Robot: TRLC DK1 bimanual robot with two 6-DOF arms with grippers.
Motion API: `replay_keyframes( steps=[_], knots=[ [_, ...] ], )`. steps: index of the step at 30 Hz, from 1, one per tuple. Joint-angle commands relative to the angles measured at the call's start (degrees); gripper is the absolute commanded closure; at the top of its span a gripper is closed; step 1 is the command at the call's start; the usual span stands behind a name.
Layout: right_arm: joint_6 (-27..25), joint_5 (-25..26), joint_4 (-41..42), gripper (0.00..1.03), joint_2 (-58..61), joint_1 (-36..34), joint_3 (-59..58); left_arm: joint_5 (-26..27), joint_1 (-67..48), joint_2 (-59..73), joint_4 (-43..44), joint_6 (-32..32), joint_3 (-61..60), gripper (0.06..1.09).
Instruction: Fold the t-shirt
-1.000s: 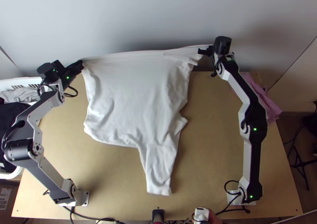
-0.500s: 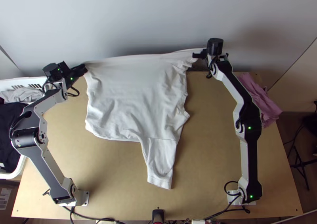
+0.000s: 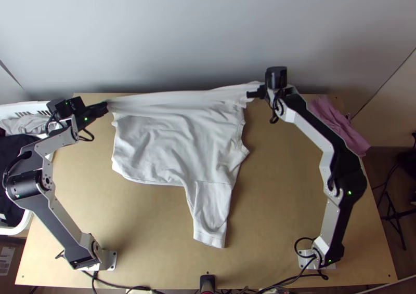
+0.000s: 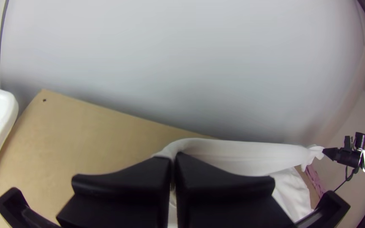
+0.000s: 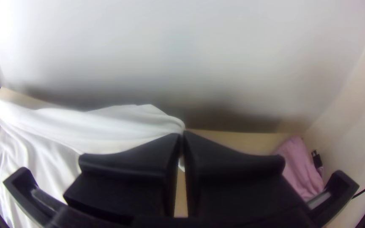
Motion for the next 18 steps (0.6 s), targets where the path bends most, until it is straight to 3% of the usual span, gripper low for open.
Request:
replay_keyframes(
  steps=[1,9,18],
  knots=[
    [-0.5,3.0,-0.6,1.0,-8.1,5.7,-11.0,3.4,1.9,-0.5,-1.9,3.3,-2.4,1.05],
    [-0.4,4.9,-1.7,1.0,-10.3,11.9,-16.0,5.0,0.9,-3.8,-2.3,7.1,-8.7,1.05],
    [-0.3,3.1,-2.0,1.0,-11.8,10.8,-17.3,6.0,3.1,-4.0,-3.5,7.2,-7.9,1.05]
  ],
)
